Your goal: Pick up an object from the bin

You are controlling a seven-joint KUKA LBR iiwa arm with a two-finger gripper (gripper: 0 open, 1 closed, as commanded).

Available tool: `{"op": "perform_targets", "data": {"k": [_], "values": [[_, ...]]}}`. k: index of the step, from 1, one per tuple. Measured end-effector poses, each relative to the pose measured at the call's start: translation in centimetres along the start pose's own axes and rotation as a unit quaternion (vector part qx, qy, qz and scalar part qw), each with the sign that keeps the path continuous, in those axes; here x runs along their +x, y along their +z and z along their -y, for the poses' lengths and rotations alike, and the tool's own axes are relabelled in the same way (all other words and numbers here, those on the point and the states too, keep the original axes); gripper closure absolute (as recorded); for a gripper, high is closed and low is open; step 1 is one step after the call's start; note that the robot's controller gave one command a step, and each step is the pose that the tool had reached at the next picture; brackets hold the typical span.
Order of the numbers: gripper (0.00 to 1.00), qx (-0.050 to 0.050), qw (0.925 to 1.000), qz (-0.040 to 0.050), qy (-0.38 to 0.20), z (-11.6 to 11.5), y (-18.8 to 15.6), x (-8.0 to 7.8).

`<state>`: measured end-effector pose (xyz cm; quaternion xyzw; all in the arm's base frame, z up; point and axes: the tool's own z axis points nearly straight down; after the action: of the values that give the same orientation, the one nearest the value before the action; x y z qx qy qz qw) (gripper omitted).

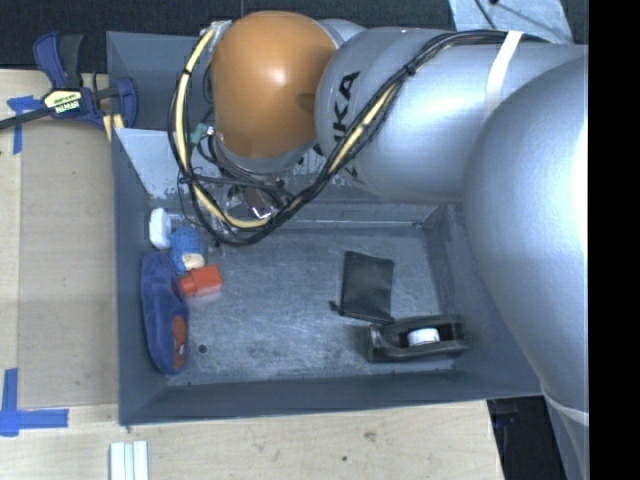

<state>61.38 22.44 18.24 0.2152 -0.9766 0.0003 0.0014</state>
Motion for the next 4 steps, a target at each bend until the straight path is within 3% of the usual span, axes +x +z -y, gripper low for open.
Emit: {"op": "perform_targets", "data": {"k": [1, 2, 3, 4], "values": [[1.0, 0.0, 0.9917, 0.0005, 0.129, -0.4, 5.0, -0.9], [0.0, 0.0, 0.9916, 0.0022, 0.129, -0.4, 4.8, -1.0], [0.0, -0.001, 0.9967, 0.0026, 0.081, -0.4, 10.5, -0.4], [1.0, -0.001, 0.9966, 0.0033, 0.082, -0.3, 9.9, -0.6]]}}
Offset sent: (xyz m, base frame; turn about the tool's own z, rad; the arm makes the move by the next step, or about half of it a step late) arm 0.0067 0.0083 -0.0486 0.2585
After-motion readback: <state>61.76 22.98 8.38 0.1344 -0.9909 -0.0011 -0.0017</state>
